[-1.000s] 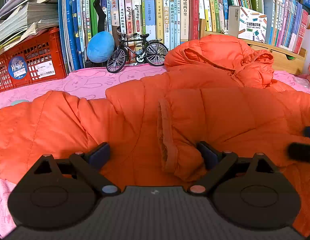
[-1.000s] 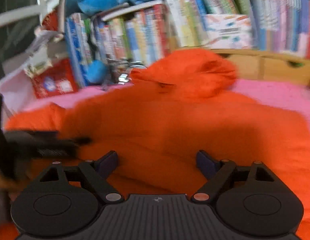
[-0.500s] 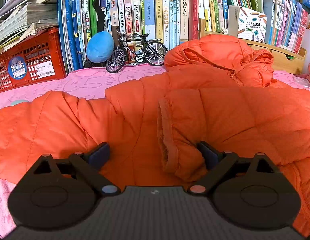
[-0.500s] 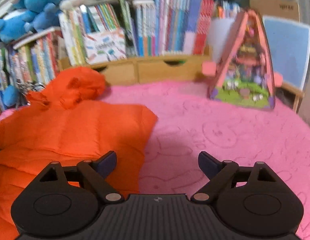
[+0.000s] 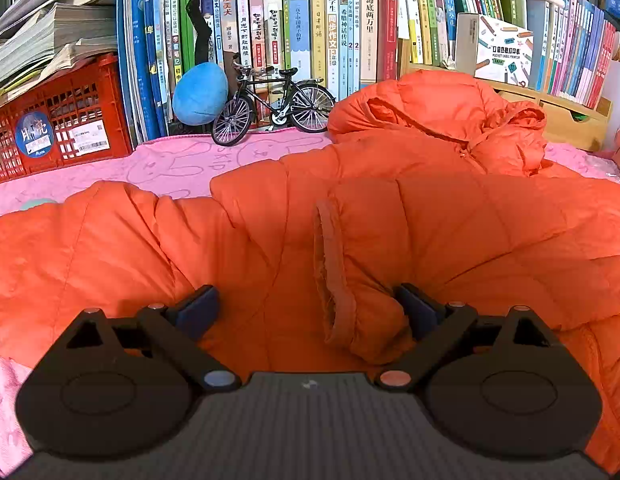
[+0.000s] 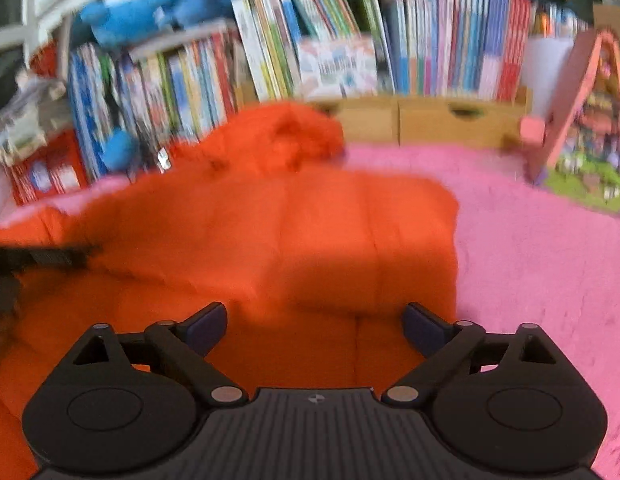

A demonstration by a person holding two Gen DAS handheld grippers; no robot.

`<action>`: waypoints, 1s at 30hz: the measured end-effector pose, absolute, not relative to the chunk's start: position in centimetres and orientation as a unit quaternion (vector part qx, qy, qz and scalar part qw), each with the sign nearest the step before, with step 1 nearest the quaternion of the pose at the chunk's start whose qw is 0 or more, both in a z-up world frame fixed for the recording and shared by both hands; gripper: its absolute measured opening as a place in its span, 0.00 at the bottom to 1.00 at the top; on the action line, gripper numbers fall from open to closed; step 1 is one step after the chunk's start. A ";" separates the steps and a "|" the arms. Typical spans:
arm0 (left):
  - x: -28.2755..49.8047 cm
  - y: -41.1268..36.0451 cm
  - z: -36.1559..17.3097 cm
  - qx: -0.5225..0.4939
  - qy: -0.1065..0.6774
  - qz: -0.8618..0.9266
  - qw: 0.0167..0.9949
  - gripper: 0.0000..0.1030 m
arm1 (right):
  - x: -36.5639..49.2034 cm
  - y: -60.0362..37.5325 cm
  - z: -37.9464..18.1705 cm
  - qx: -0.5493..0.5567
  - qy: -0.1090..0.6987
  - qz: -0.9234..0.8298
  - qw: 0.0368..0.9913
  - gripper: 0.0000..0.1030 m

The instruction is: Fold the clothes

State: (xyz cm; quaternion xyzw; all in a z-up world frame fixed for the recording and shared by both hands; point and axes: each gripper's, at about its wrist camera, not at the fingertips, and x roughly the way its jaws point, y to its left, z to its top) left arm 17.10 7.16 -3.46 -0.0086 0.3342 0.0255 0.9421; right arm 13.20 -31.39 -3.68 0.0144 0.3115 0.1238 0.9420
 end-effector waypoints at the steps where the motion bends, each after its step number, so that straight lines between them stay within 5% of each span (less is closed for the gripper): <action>1: 17.1 7.2 -3.4 -0.011 0.333 0.025 0.942 0.94 | 13.3 -31.3 -3.8 0.013 0.313 0.122 0.942 0.95; 11: 11.0 12.7 1.5 -0.075 0.267 0.028 0.960 0.91 | 13.8 -30.5 -5.0 -0.004 0.326 0.110 0.939 0.98; 21: 7.4 20.0 -0.3 -0.129 0.288 0.140 0.938 0.91 | 13.4 -30.6 -4.8 -0.006 0.314 0.109 0.943 0.98; 30: 1.5 13.6 0.7 -0.025 0.324 0.043 0.945 0.93 | 6.0 -30.1 -2.5 -0.029 0.295 0.174 0.939 0.99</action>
